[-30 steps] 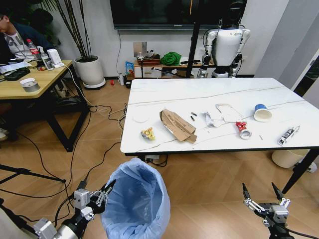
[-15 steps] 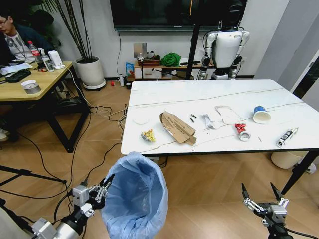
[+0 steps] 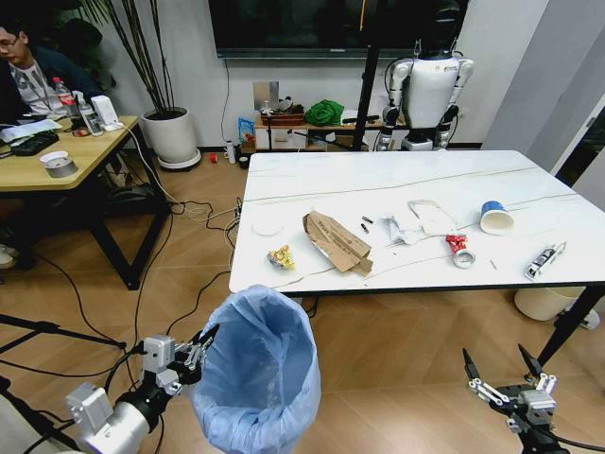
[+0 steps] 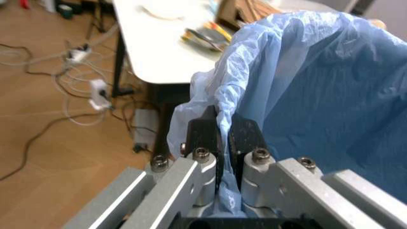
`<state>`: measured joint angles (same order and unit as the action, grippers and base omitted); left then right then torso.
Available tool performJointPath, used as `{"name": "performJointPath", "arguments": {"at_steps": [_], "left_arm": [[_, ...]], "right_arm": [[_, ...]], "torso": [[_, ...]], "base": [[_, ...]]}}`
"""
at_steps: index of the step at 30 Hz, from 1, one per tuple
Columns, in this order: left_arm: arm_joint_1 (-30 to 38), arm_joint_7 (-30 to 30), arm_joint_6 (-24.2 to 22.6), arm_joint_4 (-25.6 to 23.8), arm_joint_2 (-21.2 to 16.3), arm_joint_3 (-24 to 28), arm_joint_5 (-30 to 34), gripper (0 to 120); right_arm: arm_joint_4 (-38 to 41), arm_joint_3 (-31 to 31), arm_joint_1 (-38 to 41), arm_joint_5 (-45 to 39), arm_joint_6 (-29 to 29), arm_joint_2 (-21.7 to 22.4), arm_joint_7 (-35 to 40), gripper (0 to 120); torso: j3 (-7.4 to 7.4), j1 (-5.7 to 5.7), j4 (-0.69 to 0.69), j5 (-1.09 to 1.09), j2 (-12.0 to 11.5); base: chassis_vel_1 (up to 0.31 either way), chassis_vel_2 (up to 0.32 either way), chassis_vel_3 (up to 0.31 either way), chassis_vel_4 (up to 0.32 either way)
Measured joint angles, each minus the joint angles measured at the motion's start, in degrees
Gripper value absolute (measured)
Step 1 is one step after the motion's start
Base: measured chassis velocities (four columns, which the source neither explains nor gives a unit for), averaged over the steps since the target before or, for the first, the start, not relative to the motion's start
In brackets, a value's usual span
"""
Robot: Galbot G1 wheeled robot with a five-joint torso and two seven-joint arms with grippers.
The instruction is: Pick up the trash bin and place the trash from the table into it.
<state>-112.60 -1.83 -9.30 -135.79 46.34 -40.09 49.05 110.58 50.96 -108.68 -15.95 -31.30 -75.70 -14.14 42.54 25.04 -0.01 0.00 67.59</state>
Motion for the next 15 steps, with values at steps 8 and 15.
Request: {"name": "performJointPath", "arguments": {"at_steps": [8, 15], "left_arm": [[-0.02, -1.51, -0.29, 2.12, -6.74, 2.41, 3.24, 0], [-0.6, -2.81, -0.49, 2.89, -7.31, 2.12, 3.58, 0]], "right_arm": [[6.88, -0.05, -2.3, 0.71, 4.32, 12.0, 0.45, 100], [10.99, -0.58, 1.33, -8.32, 13.72, 25.41, 3.98, 100]], "torso": [[-0.07, -0.07, -0.02, -0.01, -0.12], [-0.1, -0.09, 0.03, 0.01, -0.21]], "base": [[0.0, 0.0, 0.0, 0.0], [0.0, 0.0, 0.0, 0.0]]}}
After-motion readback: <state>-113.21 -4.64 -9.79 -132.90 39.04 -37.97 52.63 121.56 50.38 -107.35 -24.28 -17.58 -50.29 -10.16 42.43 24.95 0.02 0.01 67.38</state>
